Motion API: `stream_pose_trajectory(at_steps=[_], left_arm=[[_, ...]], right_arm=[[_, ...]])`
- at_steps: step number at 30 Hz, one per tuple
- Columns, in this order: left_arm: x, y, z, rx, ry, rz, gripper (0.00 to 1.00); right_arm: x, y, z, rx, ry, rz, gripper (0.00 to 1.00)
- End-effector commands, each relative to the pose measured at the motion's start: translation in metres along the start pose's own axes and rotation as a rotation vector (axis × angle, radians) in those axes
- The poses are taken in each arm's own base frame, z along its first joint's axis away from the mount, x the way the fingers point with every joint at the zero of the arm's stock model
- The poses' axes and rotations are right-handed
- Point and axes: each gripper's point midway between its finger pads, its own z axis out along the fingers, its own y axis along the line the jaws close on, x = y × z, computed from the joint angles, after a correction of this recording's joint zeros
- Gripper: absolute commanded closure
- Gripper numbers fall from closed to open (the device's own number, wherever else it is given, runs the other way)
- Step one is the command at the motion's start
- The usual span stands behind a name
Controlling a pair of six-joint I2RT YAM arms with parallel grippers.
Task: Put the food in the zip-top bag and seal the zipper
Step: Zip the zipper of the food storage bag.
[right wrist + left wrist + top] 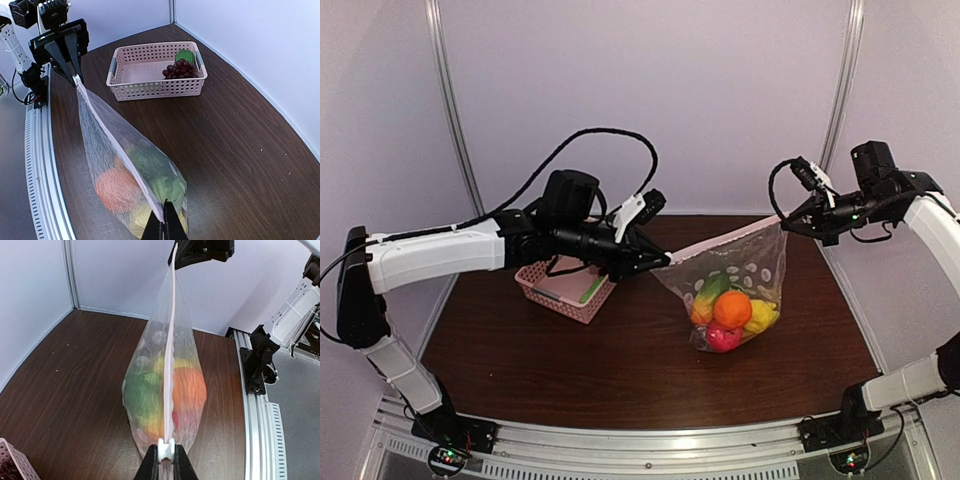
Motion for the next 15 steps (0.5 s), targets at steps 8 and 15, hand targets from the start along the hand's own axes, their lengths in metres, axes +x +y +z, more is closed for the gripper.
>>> stream_pose_trajectory(at_steps=[8,15], left_arm=[[0.02,0.014,-0.016,-0.061,0.05,-0.033,1.0],[-0.004,0.037,-0.013,-0.161,0.003,-0.082,0.46]], right_arm=[[-0.005,-0.029,-0.006,0.08,-0.025,-0.011,1.0],[-0.018,-0.05,-0.003,0.137,-0.076,0.015,1.0]])
